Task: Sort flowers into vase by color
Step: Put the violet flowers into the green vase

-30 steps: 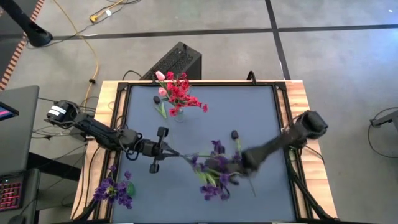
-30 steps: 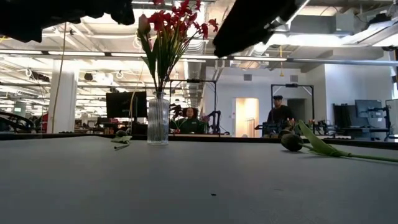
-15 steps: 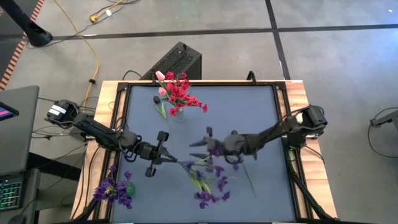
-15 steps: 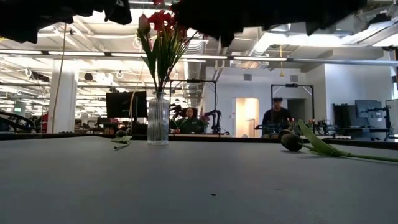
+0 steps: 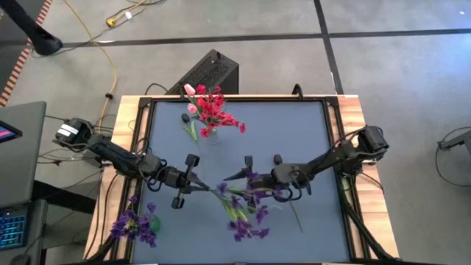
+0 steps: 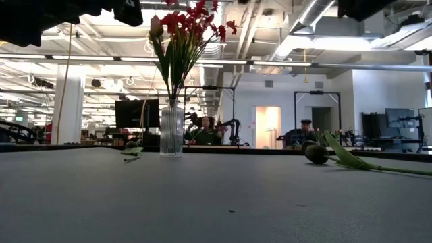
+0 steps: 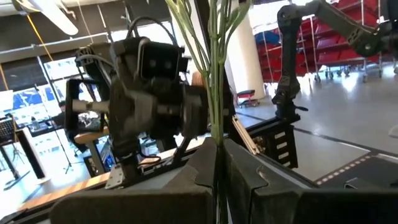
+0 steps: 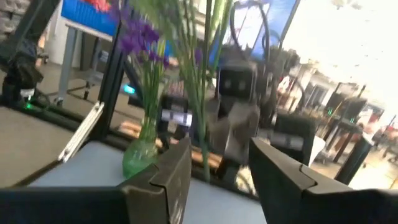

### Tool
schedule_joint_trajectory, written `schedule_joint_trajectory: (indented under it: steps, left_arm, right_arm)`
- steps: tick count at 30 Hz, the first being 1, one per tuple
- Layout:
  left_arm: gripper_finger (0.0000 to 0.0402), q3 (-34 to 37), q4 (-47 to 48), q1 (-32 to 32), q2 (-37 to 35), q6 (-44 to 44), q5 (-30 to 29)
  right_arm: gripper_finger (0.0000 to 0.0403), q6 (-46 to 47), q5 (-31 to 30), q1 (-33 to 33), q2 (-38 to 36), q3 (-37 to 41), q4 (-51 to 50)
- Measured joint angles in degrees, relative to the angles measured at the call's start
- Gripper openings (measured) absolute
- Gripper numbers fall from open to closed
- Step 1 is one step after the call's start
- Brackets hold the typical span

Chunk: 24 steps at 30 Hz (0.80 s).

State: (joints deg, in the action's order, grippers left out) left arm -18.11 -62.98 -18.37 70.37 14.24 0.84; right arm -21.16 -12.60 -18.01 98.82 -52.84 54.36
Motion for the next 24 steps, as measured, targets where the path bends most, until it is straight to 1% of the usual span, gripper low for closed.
schedule_joint_trajectory:
  steps: [5,12,16,19,24]
  left_arm:
    - [0.0000,0.0,0.0,0.0,0.0,0.1,-0.2]
    - [0.0000,0.0,0.5,0.0,0.0,0.3,-1.4]
    - [0.0000,0.0,0.5,0.0,0.0,0.5,-1.6]
    - [0.0000,0.0,0.6,0.0,0.0,0.5,-1.7]
    - [0.0000,0.0,0.5,0.0,0.0,0.5,-1.7]
  right_arm:
    - [0.0182,-0.4,0.8,0.0,0.0,-2.9,-1.4]
    - [0.0181,-2.7,1.3,-0.1,0.0,-7.5,-8.0]
    - [0.0181,-2.5,4.4,-0.2,0.0,-9.5,-12.9]
    - [0.0181,-2.4,5.0,-0.4,0.0,-10.9,-16.8]
    - [0.0181,-2.3,5.2,-0.4,0.0,-12.0,-16.0]
